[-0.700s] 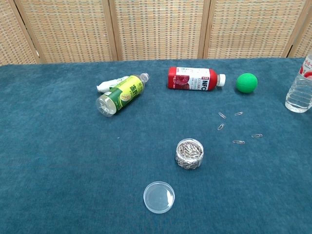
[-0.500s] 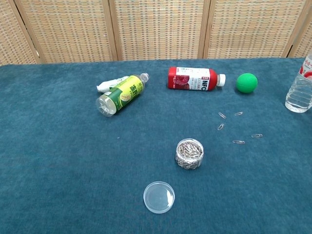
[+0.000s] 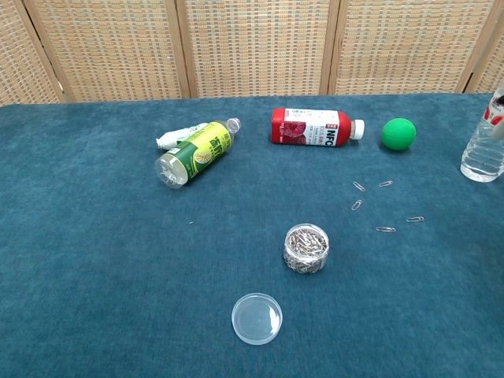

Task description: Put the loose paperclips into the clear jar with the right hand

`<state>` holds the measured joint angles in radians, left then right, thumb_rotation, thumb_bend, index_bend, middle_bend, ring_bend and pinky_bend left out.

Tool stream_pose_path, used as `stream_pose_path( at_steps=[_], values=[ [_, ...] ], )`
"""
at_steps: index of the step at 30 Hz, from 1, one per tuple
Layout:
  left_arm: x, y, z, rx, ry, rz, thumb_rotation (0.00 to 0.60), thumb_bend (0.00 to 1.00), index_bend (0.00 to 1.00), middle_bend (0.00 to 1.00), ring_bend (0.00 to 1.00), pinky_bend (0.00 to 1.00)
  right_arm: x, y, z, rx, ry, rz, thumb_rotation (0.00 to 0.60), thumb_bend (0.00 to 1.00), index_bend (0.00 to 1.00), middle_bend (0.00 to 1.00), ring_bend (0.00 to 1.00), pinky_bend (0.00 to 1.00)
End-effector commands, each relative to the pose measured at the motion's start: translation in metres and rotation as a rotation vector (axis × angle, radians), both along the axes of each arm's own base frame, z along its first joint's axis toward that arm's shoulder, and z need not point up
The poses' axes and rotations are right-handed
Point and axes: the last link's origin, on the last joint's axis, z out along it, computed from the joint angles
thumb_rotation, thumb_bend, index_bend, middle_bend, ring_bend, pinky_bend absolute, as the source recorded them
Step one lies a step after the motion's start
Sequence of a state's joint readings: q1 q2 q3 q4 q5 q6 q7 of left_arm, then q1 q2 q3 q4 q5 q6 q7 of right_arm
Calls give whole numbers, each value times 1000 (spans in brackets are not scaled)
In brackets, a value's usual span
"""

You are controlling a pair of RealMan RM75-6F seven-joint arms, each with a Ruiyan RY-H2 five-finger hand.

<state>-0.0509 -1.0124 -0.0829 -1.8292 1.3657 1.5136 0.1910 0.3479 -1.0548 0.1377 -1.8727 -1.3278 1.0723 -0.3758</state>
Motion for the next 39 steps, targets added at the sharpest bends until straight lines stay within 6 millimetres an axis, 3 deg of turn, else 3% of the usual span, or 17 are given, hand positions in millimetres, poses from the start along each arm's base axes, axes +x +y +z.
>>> stream_pose_path(
  at_steps=[1,6,12,39],
  values=[
    [-3,4,-3,4,22,5,600,0,0,0,0,0,15,-34,-35,55,-2,26,600,196,352,2,0,0],
    [-6,7,-7,-9,25,22,600,0,0,0,0,0,15,-56,-63,52,-27,13,600,302,427,32,0,0],
    [-7,8,-9,-18,31,29,600,0,0,0,0,0,10,-72,-83,66,-11,-25,600,322,442,38,0,0],
    [-8,8,-13,-44,50,31,600,0,0,0,0,0,-11,-85,-132,61,76,-36,600,350,487,40,0,0]
  ],
)
